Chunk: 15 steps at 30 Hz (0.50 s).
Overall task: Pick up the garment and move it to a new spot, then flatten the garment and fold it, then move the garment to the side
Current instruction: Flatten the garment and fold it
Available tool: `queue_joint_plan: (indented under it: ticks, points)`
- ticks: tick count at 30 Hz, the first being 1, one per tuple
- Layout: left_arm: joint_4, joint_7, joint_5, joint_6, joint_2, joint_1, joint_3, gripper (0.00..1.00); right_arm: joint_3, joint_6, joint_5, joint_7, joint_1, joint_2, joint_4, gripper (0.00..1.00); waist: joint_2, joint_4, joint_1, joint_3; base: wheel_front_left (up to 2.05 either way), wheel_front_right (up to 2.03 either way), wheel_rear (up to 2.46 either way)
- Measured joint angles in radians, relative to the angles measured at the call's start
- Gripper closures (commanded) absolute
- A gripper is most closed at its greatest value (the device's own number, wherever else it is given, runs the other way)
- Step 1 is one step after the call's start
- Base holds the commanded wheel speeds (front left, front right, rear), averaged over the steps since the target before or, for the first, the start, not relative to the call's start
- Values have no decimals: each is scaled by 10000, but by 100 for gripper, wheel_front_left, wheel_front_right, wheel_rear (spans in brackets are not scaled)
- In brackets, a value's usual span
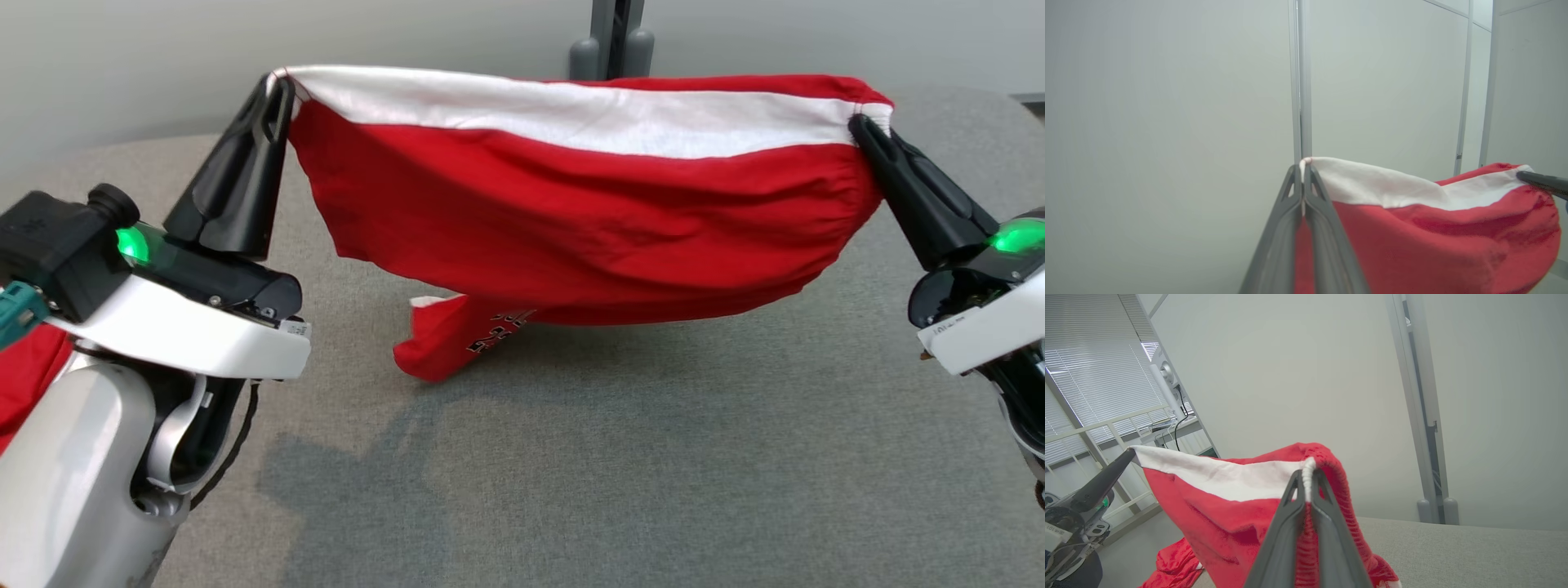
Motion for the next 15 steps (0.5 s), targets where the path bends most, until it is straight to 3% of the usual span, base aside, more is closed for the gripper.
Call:
queue_joint_plan:
  ticks: [9, 15]
  points:
    - [-1615, 600, 372, 679, 282, -69, 117, 100, -545, 0, -673, 487, 486, 86, -849, 100, 0, -330, 0, -461, 0, 0, 0]
    - [-1227, 792, 387, 504, 226, -669, -61, 100, -926, 0, -1122, 897, 218, 548, -562, 100, 0, -334, 0, -190, 0, 0, 0]
